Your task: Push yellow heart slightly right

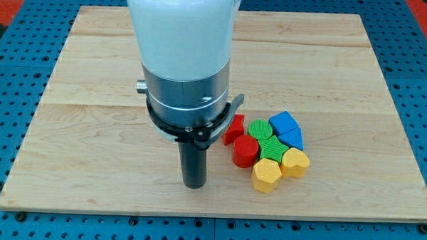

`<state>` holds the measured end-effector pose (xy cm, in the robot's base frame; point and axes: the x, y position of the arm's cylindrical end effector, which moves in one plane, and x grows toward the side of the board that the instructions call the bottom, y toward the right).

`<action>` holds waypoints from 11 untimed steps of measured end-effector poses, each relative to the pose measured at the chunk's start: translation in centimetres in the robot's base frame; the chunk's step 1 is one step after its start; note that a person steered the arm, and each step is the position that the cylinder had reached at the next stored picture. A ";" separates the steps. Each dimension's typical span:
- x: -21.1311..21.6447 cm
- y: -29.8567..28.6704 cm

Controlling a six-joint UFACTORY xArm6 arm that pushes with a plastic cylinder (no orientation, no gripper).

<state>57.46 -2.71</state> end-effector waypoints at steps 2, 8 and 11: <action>0.3 1.0; -3.9 12.9; -6.6 14.5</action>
